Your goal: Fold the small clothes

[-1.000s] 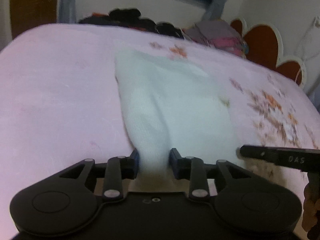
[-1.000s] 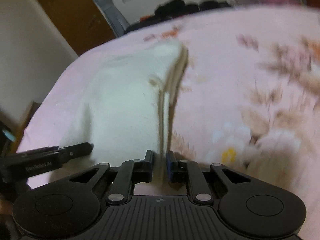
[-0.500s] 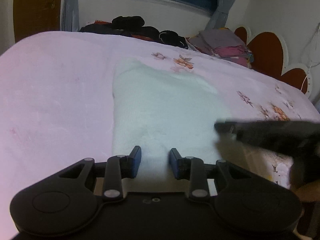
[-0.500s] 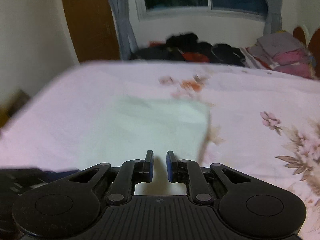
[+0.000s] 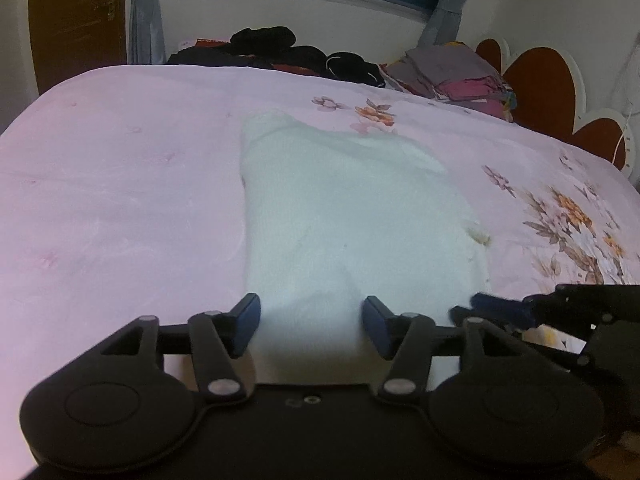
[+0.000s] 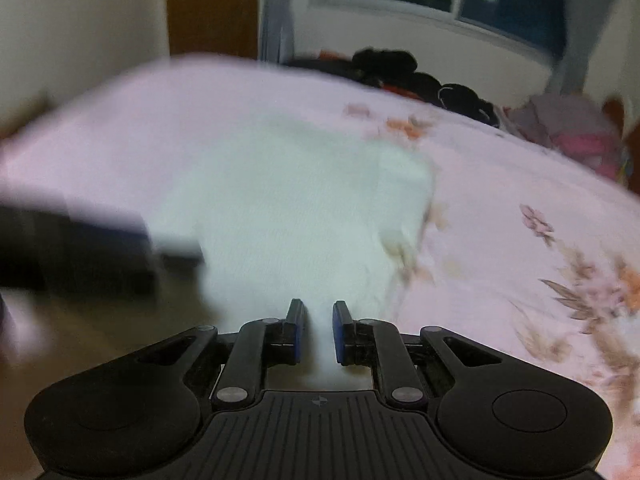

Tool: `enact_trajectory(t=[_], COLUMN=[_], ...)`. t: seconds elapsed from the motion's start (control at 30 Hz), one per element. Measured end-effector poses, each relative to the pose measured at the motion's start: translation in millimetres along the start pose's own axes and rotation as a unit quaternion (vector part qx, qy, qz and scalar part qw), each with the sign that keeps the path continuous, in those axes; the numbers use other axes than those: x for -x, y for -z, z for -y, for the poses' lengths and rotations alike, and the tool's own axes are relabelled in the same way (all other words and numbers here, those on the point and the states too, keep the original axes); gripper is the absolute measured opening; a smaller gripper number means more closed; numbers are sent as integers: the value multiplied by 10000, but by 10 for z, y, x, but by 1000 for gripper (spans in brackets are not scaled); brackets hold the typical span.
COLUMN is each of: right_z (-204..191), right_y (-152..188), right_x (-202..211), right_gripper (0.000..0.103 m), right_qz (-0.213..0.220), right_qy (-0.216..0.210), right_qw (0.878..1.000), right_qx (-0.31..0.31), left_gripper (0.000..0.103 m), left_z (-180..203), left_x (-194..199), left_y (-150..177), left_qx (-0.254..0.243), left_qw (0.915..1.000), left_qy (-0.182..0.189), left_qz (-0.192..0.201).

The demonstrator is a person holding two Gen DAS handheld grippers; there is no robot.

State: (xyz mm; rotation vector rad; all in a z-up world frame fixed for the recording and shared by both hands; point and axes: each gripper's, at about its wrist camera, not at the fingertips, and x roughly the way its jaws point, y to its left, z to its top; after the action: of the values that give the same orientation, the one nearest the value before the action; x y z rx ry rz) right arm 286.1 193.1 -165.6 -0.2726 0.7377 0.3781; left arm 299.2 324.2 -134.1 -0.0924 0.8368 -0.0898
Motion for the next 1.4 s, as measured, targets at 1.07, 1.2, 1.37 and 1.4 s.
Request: enact_trajectory(t=[1.07, 1.2, 1.37, 1.4], right_z=[168, 141, 210, 222], right_y=[470, 619, 826, 862], right_x=[1577, 2258, 2858, 2951], right_gripper=[80, 88, 88, 88], right_qz=[642, 1050, 1260, 1293], right_qy=[-657, -567, -579, -565], right_qw=[9845, 9827, 9779, 9773], right_qx=[-1497, -1418, -1566, -1580], left_gripper=[103, 103, 103, 103], left_z=[403, 650, 877, 904], left_x=[1535, 1978, 2473, 2543], left_y=[574, 783, 1004, 1035], left_qx=[37, 172, 171, 204], left_qw=[9934, 9902, 9869, 9865], left_qy=[-1126, -1326, -1481, -1483], left_qz=[224, 392, 623, 662])
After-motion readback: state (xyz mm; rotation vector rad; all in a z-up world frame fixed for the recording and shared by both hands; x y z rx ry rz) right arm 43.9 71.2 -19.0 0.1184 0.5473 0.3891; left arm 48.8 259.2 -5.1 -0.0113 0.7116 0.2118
